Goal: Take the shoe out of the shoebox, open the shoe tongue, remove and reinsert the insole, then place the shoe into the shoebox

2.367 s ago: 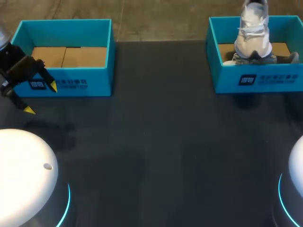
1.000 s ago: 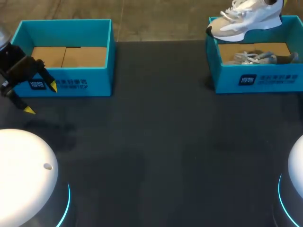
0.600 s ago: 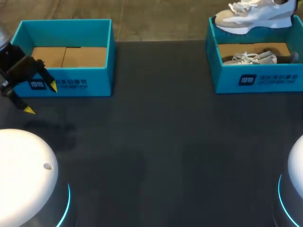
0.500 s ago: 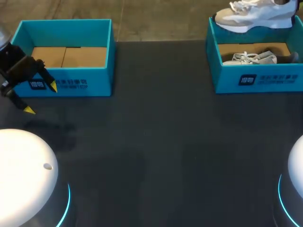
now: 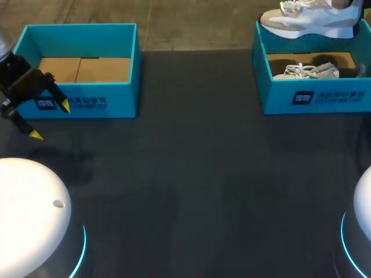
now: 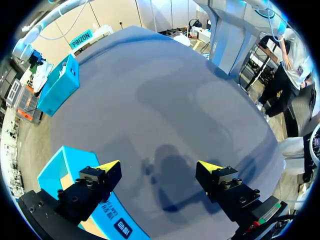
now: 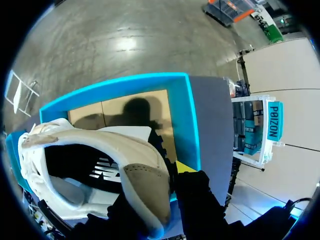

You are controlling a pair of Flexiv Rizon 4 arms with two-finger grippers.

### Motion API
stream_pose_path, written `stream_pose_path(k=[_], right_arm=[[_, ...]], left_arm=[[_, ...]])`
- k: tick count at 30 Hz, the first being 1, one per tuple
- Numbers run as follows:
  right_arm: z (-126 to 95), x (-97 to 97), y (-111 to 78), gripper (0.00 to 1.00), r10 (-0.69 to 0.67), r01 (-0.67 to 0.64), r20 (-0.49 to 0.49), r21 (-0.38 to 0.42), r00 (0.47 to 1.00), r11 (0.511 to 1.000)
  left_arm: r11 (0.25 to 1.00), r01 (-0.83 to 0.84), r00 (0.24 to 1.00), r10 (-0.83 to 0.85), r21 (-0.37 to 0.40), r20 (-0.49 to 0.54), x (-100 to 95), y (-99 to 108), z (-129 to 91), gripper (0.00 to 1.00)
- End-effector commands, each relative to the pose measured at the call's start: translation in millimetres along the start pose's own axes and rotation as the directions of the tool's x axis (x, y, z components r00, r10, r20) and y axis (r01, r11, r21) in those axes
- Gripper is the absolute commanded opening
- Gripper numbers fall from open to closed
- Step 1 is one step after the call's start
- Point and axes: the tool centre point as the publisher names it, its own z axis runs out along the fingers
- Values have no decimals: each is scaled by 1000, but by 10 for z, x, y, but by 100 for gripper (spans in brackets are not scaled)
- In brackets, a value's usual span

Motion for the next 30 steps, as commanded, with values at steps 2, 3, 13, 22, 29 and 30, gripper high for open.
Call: stream_pose_path(k=[2,3,13,22,29,30], right_arm=[[-26,-5,23,0,-2,2,0,7,1000,1000],[-26,-5,23,0,-2,2,0,7,1000,1000],[4,-108,35,0,54,-54,29,-8,998,998],[231,-179,66,0,57,-57,28,23,998,998],[397,-222,60,0,40,-41,25,45,999,998],[407,-224,54,0,39,-40,23,45,999,998]], left_arm=[[1000,1,1000,-1,-4,-1,6,-7,-4,100],[1000,1,1000,-1,-4,-1,6,-7,-4,100],[1000,1,1000,-1,-4,-1,6,-7,-4,100],[1000,1,1000,-1,-4,-1,6,-7,-4,100],[1000,1,1000,-1,-4,-1,6,-7,-4,100],[1000,1,1000,-1,-4,-1,6,-7,-4,100]])
